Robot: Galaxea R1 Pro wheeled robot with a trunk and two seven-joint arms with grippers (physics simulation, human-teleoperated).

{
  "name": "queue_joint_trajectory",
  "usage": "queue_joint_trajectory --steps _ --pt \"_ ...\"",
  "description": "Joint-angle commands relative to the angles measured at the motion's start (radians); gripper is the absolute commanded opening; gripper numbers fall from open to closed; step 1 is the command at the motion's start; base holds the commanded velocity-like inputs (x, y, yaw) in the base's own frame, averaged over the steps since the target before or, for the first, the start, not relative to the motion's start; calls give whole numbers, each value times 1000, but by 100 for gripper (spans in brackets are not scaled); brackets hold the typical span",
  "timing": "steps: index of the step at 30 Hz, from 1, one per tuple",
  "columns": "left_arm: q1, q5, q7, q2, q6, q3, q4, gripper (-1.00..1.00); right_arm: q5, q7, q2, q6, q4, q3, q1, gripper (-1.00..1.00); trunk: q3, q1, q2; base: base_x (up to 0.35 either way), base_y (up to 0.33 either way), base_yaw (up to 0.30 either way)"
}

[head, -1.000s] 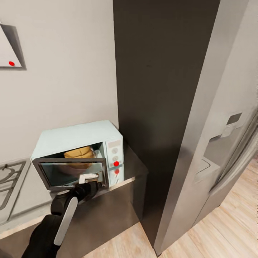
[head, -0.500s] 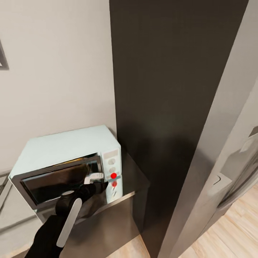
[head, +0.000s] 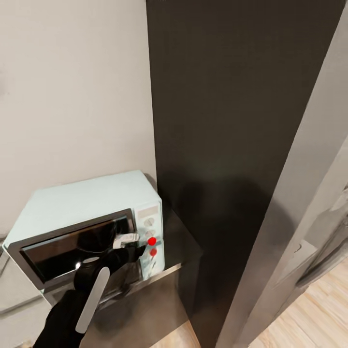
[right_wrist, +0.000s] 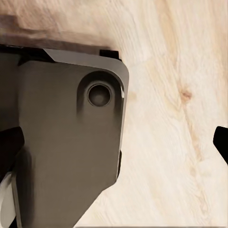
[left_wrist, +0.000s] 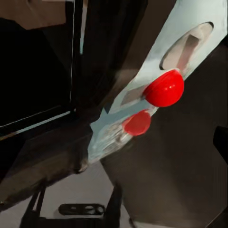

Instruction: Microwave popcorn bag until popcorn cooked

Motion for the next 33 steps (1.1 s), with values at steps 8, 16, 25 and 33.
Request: queue_joint_trajectory --steps 8,16,25,33 --pt "-1 10 11 -10 5 -4 -2 100 10 -3 0 -4 3 -8 -1 100 -2 0 -1 -327 -6 0" --pt "-1 13 117 -15 5 -11 -1 100 10 -3 0 -5 3 -8 -2 100 -2 0 -1 -341 0 0" --pt "3 24 121 -71 -3 -17 145 100 11 -1 1 -4 3 -8 -1 100 -2 0 -1 -345 0 0" --pt "4 25 84 -70 -301 -14 822 100 12 -1 2 2 3 -8 -1 100 -2 0 -1 -135 0 0"
